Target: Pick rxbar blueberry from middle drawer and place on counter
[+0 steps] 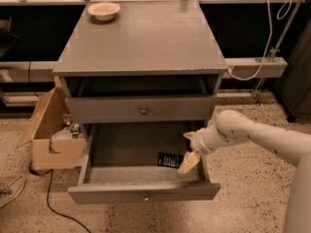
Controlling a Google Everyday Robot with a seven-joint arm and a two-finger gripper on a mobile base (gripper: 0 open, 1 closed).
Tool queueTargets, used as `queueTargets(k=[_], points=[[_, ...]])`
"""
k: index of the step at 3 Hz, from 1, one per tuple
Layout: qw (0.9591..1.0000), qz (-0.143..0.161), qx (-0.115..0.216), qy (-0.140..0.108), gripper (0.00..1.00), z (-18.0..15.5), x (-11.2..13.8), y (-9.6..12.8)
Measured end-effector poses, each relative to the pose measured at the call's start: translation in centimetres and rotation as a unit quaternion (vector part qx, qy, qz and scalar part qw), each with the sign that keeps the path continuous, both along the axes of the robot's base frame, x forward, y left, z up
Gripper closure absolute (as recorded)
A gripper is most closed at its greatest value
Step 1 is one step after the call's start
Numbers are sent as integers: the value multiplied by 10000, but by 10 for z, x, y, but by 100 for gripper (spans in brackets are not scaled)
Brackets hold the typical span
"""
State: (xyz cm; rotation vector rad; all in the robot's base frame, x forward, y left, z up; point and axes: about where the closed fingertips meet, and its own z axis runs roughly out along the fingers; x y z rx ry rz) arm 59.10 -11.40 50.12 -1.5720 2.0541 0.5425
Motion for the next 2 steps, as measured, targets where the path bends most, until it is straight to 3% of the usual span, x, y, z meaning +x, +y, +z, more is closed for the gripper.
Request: queueTargets(k=[1, 2], points=[[9996, 104, 50, -241, 0, -26, 21, 7], [9994, 177, 21, -302, 0, -55, 35, 16]])
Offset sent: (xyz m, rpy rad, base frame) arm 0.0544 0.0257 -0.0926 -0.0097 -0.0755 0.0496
